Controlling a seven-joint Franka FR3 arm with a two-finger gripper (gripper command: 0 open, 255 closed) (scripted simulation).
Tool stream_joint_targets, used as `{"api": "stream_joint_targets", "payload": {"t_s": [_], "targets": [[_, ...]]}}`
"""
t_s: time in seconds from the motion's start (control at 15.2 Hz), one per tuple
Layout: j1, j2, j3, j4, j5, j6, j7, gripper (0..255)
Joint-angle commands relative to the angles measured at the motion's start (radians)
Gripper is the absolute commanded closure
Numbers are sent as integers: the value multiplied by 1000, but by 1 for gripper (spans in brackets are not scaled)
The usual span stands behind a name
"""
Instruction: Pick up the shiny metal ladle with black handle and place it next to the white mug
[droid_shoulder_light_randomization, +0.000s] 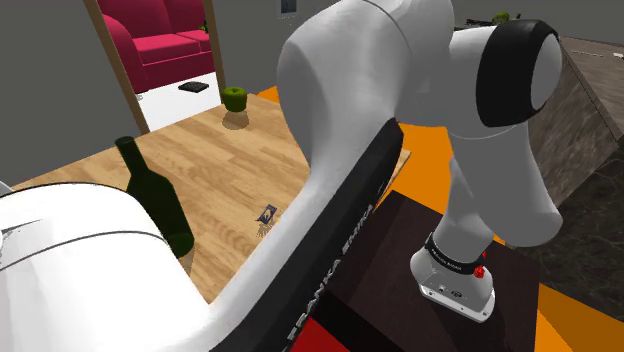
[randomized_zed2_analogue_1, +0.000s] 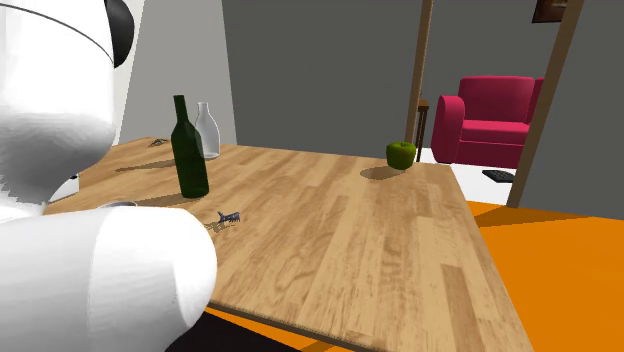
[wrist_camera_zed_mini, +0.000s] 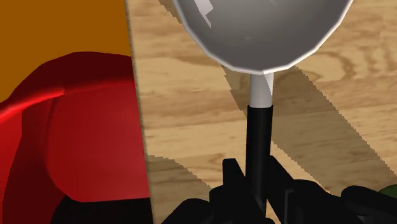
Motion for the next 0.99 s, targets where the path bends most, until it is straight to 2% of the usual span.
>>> {"api": "stream_joint_targets", "payload": {"t_s": [0.0, 0.07, 0.92], "targets": [[77, 68, -14, 115, -24, -52, 23, 255], [122, 110, -23, 187, -38, -82, 32, 255], [176, 125, -151, 79, 5, 78, 37, 255]]}}
